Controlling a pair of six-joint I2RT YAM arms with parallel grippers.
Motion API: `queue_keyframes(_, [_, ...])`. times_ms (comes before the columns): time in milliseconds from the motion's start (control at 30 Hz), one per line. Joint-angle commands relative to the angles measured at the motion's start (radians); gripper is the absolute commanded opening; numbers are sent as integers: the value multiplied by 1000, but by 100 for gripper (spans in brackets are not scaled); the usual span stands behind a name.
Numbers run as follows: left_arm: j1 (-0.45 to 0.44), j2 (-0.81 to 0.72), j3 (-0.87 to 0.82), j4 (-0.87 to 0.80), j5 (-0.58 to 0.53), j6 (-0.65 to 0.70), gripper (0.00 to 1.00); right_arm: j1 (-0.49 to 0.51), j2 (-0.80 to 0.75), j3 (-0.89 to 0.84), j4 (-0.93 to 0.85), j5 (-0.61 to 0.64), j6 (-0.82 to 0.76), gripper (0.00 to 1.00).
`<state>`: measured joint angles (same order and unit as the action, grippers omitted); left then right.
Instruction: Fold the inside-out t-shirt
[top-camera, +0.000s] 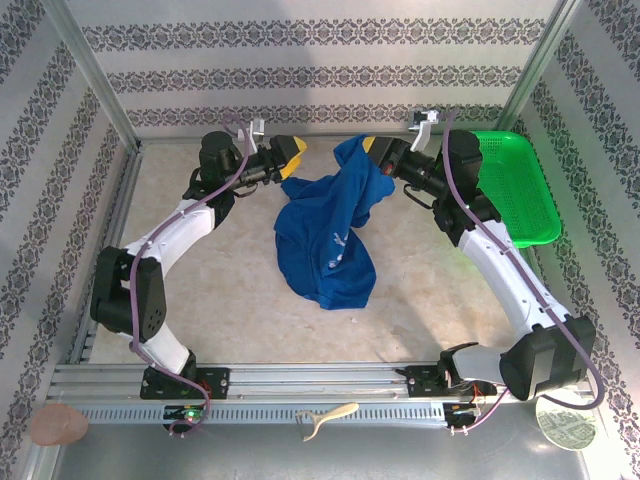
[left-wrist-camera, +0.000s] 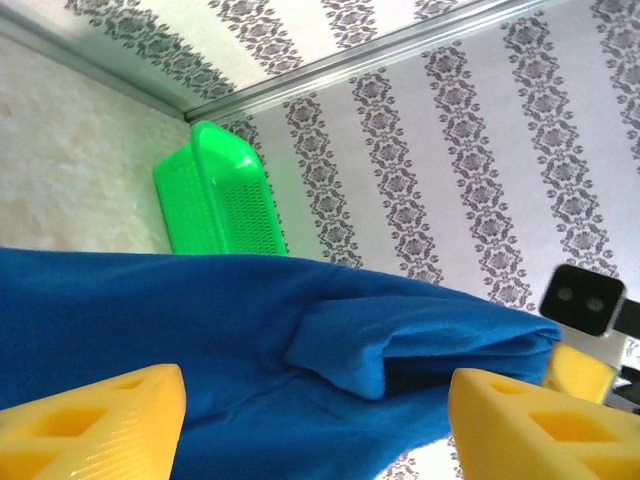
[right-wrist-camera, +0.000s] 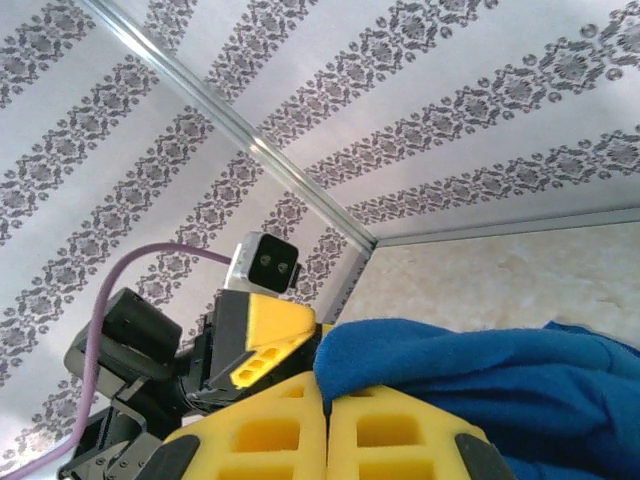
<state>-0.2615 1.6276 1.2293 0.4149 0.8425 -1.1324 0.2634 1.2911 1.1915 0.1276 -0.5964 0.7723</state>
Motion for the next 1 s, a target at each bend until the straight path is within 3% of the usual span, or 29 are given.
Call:
queue_keyframes(0, [-23, -78, 96, -243, -14, 276, 70, -10, 28, -24, 96, -95, 31, 0])
queue_keyframes(133, [-126, -53, 315, -758, -158, 710, 73, -19, 43, -18, 97, -165, 30, 0])
queue_keyframes(233, [-177, -21, 388, -908, -285, 833, 73, -28, 45, -18, 83, -200, 25, 0])
queue_keyframes(400, [-190, 26, 425, -941, -363, 883, 74, -36, 34, -37, 65, -228, 22, 0])
queue_keyframes(833, [-231, 200, 640, -1066, -354, 1013, 76, -29, 14, -56, 31, -247, 22, 0])
queue_keyframes(967, [-249, 239, 683, -1061, -305, 1047, 79, -26, 2, -58, 8, -245, 13, 0])
